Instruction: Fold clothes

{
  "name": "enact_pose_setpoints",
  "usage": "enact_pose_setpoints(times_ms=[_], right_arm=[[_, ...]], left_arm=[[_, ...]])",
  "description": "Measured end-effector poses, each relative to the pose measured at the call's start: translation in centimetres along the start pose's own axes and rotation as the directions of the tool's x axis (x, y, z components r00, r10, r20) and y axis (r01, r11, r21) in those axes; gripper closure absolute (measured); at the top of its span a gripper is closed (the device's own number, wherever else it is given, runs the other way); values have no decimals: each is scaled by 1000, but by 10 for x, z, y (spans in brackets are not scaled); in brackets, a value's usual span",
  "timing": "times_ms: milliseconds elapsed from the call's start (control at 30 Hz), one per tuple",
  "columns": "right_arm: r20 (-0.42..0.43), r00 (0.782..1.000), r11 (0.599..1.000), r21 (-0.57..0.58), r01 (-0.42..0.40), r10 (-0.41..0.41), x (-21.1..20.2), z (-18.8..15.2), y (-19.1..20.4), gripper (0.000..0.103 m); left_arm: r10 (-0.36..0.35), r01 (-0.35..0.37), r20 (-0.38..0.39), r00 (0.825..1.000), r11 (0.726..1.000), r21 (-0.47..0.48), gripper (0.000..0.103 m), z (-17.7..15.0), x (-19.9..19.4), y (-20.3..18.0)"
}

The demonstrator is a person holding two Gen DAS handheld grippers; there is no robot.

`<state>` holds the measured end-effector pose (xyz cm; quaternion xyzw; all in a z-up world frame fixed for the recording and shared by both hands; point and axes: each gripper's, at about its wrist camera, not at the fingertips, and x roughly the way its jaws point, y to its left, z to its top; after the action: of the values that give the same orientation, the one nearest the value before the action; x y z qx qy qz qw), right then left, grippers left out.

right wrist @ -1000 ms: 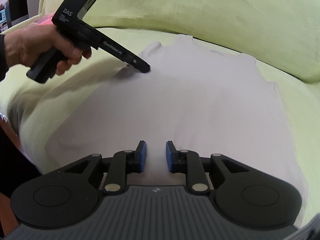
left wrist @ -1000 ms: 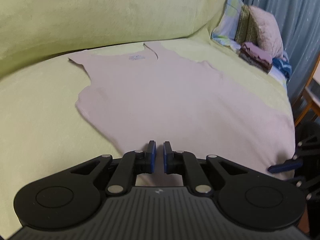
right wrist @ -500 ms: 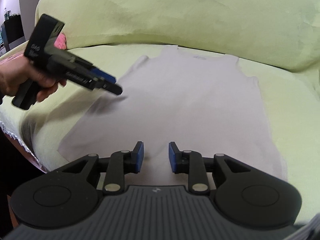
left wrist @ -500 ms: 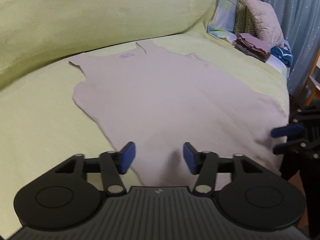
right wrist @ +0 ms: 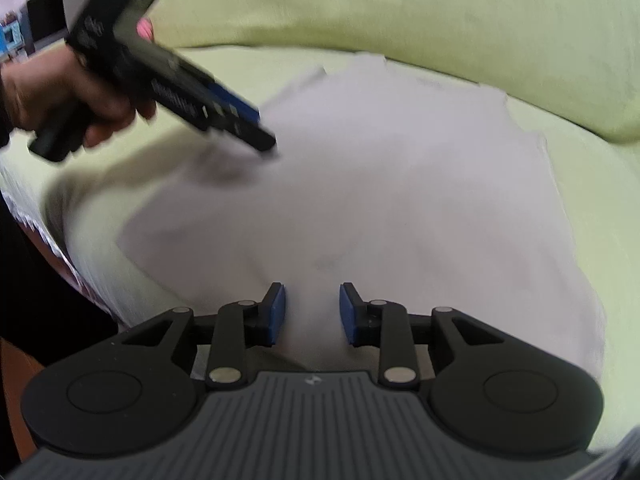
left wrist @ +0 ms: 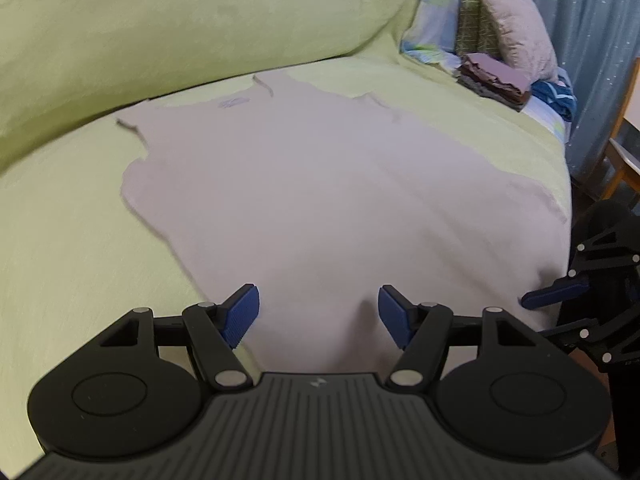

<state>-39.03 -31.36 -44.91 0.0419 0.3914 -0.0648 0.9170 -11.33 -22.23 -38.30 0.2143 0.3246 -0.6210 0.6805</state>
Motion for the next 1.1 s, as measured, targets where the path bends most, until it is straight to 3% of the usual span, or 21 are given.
enact_pose_setpoints(times_ms=[300,467,733,1100], right_arm=[[41,976,966,160,203,-212,-51,-24,-46,74],[42,959,935,239,262,-279,-68,-43,-71,72],[24,952,907,313,282,-304,-77,-67,-99,70],[21,949,885,367,286,-315,-57,-67,-126,70]], left_arm=[[-74,71,20,997,990,122,36,23,14,-59],[-120,113,37,992,981,157,35,23,21,-94],[-140,133,32,990,977,164,32,16,35,-131],[-127,120,38,991,980,161,32,20,49,-135]])
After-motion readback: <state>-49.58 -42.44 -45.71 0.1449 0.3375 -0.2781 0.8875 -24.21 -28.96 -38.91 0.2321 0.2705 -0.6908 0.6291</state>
